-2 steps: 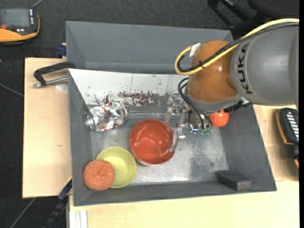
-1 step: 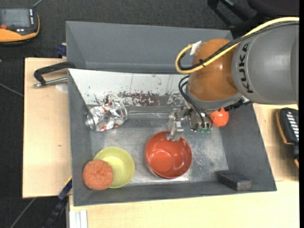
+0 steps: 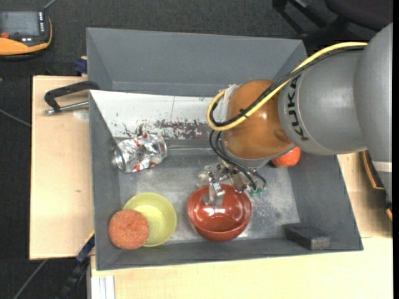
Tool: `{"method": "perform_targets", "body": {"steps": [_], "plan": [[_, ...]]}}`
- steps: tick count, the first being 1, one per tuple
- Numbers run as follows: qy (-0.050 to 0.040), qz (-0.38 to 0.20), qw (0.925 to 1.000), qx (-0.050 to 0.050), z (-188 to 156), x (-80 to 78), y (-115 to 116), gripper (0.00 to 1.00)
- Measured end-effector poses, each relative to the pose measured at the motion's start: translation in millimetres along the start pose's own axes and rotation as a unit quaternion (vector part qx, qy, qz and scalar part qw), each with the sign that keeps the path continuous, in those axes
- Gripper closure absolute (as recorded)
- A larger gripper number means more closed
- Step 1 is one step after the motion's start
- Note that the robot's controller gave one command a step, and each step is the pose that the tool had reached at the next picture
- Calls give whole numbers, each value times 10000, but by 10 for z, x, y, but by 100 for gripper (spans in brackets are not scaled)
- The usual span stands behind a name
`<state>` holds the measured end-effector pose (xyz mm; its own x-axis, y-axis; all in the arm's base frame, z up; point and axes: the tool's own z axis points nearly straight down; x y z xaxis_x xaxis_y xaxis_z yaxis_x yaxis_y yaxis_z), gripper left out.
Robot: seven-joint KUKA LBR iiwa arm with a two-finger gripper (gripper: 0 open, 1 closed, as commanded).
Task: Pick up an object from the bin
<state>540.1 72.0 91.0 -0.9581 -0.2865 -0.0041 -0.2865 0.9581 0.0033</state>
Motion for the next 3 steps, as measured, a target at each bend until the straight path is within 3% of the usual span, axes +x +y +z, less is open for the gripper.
{"method": "perform_targets", "body": {"steps": [1, 2, 3], "plan": [[-64, -45, 10000, 2, -1238, -18, 197, 100], [-27, -38, 10000, -4, -1197, -4, 194, 0], [-39, -156, 9999, -19, -187, -291, 470, 0]]}}
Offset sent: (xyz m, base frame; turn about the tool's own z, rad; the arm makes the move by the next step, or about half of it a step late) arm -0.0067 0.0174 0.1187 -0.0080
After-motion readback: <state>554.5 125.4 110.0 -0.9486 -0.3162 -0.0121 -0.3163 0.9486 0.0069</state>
